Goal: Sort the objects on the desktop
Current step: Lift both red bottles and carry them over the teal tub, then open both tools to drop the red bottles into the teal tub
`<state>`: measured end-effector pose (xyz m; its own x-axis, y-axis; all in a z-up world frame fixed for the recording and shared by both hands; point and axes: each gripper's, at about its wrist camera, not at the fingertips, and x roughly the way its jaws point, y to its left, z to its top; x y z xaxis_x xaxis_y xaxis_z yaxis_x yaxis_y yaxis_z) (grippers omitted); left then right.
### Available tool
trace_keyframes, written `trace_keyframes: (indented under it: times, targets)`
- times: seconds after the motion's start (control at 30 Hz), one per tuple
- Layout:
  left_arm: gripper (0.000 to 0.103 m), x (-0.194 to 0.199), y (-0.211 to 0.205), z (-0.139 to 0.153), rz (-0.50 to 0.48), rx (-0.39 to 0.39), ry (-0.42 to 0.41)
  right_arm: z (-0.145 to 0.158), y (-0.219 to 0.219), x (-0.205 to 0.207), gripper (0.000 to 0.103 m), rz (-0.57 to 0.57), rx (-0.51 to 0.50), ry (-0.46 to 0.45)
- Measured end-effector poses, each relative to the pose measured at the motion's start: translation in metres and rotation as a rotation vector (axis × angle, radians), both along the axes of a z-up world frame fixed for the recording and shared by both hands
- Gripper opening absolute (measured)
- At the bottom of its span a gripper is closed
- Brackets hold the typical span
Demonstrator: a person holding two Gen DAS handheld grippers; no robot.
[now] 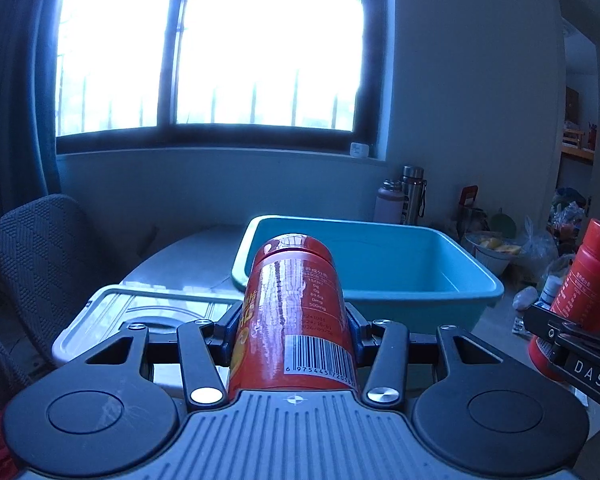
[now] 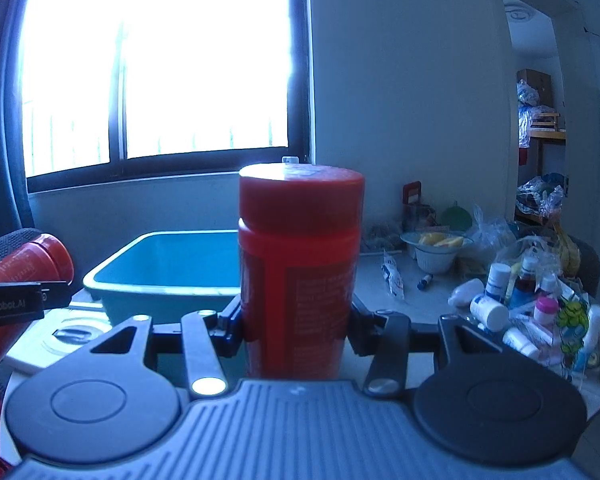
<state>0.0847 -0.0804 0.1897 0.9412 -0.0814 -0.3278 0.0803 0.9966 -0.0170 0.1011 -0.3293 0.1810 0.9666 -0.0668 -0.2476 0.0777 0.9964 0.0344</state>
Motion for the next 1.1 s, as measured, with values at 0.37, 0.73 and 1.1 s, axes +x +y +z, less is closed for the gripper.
trace_keyframes:
  times: [0.37, 0.73, 1.1]
  targets:
    - [0.050, 0.057, -0.010, 0.020, -0.014, -0.015, 0.022, 0.021, 0.004, 0.043, 0.050, 0.018, -0.045, 0.003]
    - [0.050, 0.129, -0.018, 0.040, -0.088, 0.007, 0.031, 0.038, 0.018, 0.105, 0.050, 0.017, -0.067, -0.005]
    - [0.050, 0.204, -0.013, 0.015, -0.130, 0.011, 0.127, 0.018, 0.031, 0.166, 0.050, 0.011, -0.059, 0.065]
